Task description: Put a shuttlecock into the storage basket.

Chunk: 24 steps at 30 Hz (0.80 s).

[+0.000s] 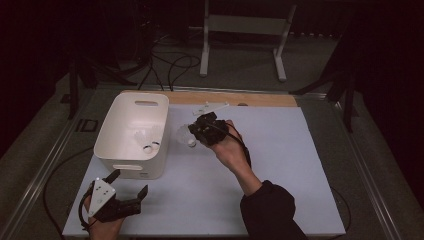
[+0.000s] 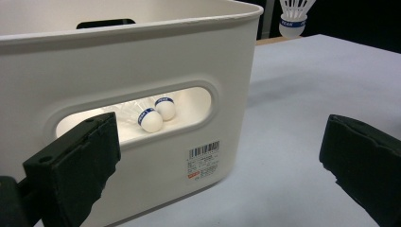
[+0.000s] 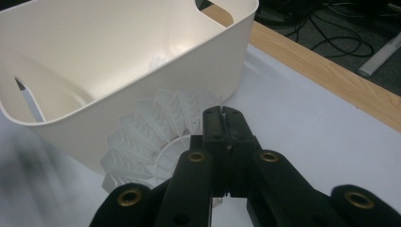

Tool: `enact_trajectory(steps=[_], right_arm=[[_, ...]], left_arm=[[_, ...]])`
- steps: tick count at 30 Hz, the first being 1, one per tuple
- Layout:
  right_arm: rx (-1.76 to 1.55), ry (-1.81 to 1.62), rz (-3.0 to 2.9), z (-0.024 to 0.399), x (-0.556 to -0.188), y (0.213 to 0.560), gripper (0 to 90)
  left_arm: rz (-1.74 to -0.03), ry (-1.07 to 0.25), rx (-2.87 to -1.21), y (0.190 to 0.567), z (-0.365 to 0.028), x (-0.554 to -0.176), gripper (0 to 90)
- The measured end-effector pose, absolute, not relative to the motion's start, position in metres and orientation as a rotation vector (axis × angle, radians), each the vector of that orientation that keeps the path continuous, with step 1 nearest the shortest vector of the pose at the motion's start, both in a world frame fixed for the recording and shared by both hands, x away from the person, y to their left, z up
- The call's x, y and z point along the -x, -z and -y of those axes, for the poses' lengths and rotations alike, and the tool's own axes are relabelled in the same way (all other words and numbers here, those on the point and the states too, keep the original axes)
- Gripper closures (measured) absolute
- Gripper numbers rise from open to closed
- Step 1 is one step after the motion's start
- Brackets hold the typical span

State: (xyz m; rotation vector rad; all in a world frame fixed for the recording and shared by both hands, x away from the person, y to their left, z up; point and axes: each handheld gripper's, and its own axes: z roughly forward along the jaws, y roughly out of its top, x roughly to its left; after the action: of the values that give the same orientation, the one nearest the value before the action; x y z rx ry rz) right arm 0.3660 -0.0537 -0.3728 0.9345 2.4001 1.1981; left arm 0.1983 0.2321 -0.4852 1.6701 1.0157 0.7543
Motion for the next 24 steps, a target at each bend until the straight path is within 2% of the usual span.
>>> enact_trajectory(steps=[24], right_arm=[[-0.938, -1.232, -2.382, 0.0502, -0.3676, 0.3627, 89.4]], left_arm=[[-1.018, -0.754, -1.662, 0.4852, -0.2319, -0.1982, 0.2]])
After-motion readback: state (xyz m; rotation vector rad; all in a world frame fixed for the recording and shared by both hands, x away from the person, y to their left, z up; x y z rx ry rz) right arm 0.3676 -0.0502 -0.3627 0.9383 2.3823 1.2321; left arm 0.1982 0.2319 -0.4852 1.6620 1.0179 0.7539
